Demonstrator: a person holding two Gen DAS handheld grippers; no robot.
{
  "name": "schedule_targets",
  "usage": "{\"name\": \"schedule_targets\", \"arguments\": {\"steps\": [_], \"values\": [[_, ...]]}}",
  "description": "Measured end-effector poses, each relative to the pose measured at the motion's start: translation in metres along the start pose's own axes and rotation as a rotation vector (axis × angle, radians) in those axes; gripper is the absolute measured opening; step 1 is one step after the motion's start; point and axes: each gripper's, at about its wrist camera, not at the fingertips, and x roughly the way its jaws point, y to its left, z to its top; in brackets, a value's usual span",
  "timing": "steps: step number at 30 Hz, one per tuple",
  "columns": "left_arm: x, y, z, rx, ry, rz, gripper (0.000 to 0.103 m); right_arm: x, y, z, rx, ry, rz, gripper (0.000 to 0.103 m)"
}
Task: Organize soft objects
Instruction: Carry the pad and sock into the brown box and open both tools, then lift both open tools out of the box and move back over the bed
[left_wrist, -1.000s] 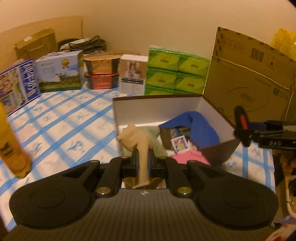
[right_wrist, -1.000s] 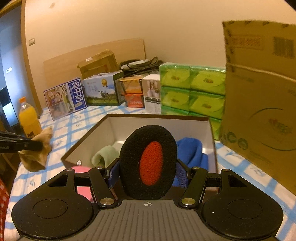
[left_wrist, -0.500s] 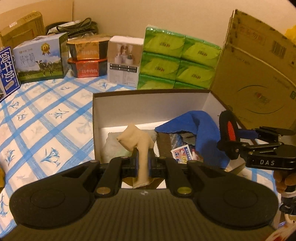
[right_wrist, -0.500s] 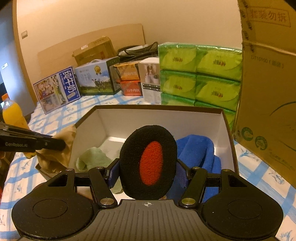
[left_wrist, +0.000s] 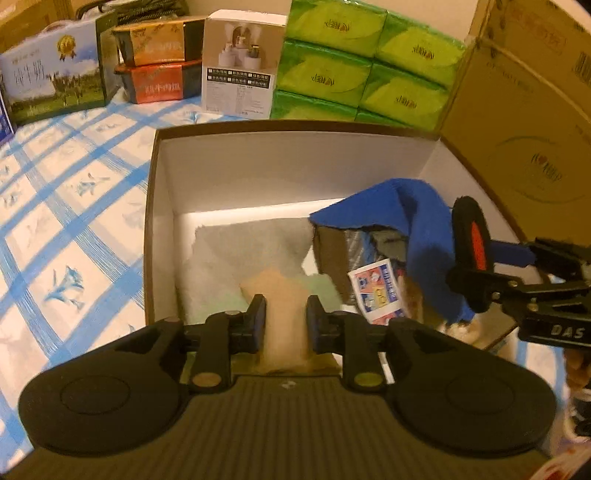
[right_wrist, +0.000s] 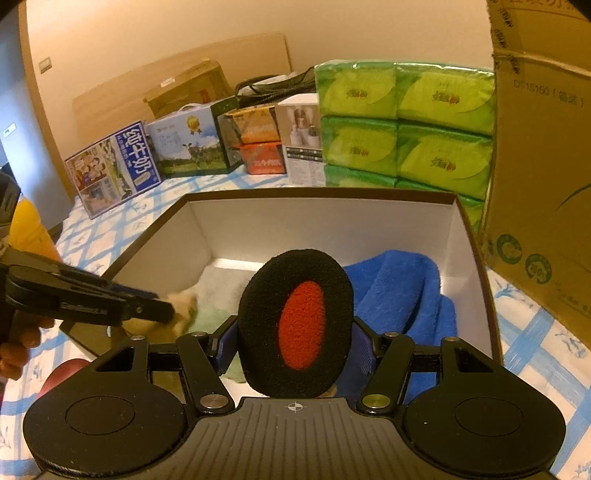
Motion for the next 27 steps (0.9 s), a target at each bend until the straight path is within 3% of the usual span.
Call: {"name": "schedule_targets", "arguments": {"steps": [3,11,27], "values": [[-0.005,-0.002,-0.001,0.02,-0.015,0.02,0.033,0.001,0.003,0.0,-0.018,0.01,0.007,0.062],[-0.012,0.001,0.004,0.023,-0.037,0.027,0.033,0.011,0.014,0.003,-0.026,0.029,0.056,0.065],[-0.01,0.004,-0.003,0.036,-0.028,0.028,0.033,0.018,0.014,0.002,-0.017,0.058,0.032,0.07]]}}
